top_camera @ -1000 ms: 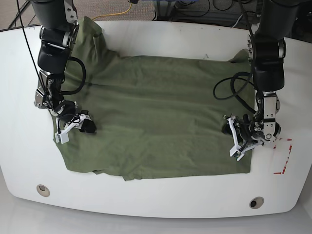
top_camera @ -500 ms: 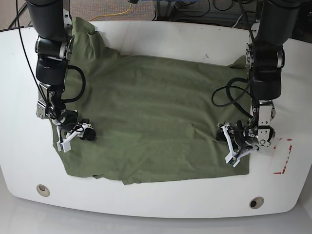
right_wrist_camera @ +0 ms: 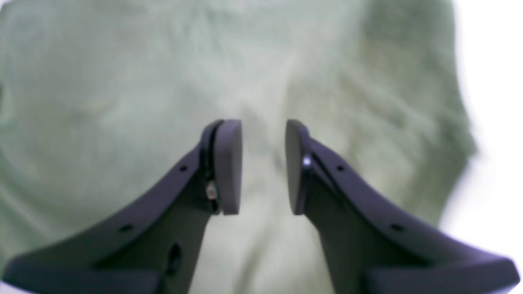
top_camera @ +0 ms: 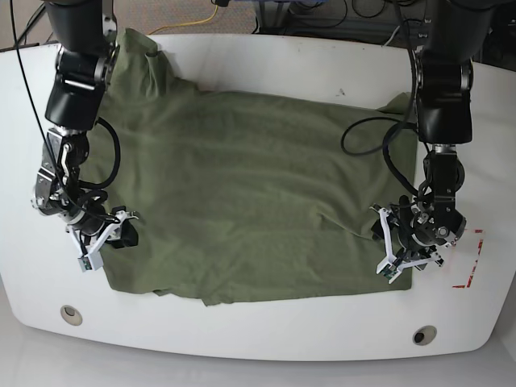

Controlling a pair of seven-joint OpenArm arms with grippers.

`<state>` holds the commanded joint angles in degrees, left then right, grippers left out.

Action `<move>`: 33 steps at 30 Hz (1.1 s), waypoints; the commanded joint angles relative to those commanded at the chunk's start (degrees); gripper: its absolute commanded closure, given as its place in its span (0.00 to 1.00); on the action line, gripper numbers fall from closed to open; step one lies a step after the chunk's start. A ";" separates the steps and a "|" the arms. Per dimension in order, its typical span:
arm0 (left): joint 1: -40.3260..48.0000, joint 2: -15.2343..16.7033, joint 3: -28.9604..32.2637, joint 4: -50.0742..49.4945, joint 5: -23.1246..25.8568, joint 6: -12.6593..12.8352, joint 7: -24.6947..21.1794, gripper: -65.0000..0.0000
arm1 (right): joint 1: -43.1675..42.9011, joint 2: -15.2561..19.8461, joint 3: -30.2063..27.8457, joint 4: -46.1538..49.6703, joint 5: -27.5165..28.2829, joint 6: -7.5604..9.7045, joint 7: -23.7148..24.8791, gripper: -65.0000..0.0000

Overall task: Layout the t-shirt on the table in an organized manner, then fold the t-shirt properly
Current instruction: 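Pull the shirt with both grippers toward the robot, bunching it, then drag both held shirt corners outward and apart to spread it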

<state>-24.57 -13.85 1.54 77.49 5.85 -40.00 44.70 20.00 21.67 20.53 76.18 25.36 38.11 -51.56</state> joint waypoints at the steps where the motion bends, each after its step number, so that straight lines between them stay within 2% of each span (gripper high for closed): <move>1: 2.02 -0.53 -1.14 4.31 0.00 0.00 2.20 0.46 | -1.93 -0.70 1.85 3.52 0.00 0.00 -2.55 0.73; 7: 11.78 -0.70 -5.89 22.33 0.09 0.00 11.78 0.45 | -12.92 -3.16 9.76 19.78 0.00 0.00 -11.96 0.73; 9: 15.30 -0.70 -7.38 27.69 0.09 0.00 15.38 0.45 | -17.23 -4.57 12.04 24.79 0.00 0.09 -13.80 0.70; 12: 19.08 -0.70 -8.53 30.95 0.09 0.00 18.37 0.38 | -22.33 -6.51 13.98 29.36 -0.18 0.09 -14.42 0.50; 16: 22.86 -0.70 -9.23 32.97 0.00 0.00 21.10 0.30 | -27.34 -7.38 15.56 32.00 -0.26 0.09 -14.42 0.25; 18: 24.79 -0.70 -9.23 33.49 0.00 0.00 22.24 0.29 | -29.45 -7.47 16.70 32.26 -0.09 0.44 -14.42 0.17; 24: 32.26 -0.62 -9.23 36.57 -0.09 0.00 23.12 0.29 | -34.64 -8.79 22.24 32.00 -0.18 0.62 -14.24 0.22; 28: 35.16 -0.44 -9.23 37.01 -0.09 0.00 23.12 0.30 | -36.13 -8.62 23.30 30.42 -0.18 0.62 -14.15 0.22; 33: 37.71 0.35 -9.23 37.10 -0.09 0.00 23.03 0.42 | -36.75 -7.56 23.38 24.18 -0.26 0.62 -10.37 0.22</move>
<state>13.14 -13.49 -7.69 114.59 5.76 -40.00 67.74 -16.75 14.11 43.91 100.35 25.10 38.73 -61.93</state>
